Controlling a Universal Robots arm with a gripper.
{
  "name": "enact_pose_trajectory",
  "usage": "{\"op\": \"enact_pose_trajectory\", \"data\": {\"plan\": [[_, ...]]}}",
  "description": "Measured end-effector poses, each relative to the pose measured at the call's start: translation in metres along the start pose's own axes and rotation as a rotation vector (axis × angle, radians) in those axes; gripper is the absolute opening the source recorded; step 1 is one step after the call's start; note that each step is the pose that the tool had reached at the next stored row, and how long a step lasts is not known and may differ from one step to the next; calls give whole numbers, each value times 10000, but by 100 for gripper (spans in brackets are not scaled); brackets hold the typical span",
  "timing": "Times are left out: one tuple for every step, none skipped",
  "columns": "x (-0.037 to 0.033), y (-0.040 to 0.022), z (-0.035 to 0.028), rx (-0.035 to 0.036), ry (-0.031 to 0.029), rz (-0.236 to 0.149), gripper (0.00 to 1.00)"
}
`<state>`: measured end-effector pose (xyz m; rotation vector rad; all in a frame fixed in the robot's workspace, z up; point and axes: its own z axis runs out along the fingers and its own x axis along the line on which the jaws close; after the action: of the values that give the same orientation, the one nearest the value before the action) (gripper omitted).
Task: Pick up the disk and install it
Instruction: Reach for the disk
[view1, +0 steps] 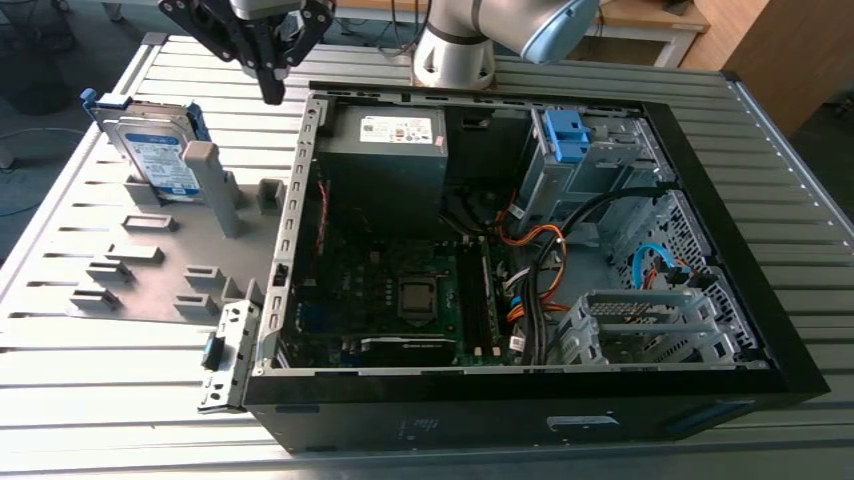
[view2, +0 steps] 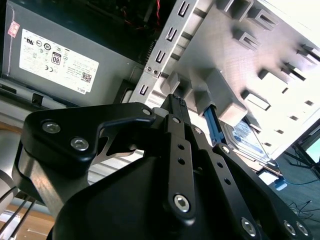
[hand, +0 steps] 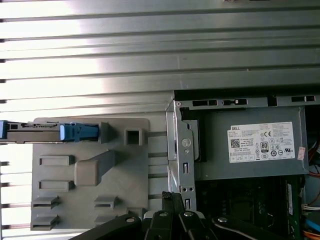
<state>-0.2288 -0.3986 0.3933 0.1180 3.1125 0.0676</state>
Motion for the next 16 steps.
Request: {"op": "enact_pose_trajectory", "data": {"plan": [[2, 0, 0, 0, 0, 0, 11], [4, 0, 0, 0, 0, 0, 11], [5, 0, 0, 1, 0, 0, 11], [7, 0, 0, 0, 0, 0, 11], [9, -1, 0, 0, 0, 0, 11], [11, -1, 0, 0, 0, 0, 11], [38, -3, -1, 0, 0, 0, 11], [66, -5, -2, 0, 0, 0, 11], [68, -5, -2, 0, 0, 0, 11], [69, -5, -2, 0, 0, 0, 11], [71, -5, -2, 0, 0, 0, 11], [73, -5, -2, 0, 0, 0, 11], [75, -6, -2, 0, 0, 0, 11], [77, -6, -2, 0, 0, 0, 11], [79, -6, -2, 0, 0, 0, 11], [80, -6, -2, 0, 0, 0, 11]]}}
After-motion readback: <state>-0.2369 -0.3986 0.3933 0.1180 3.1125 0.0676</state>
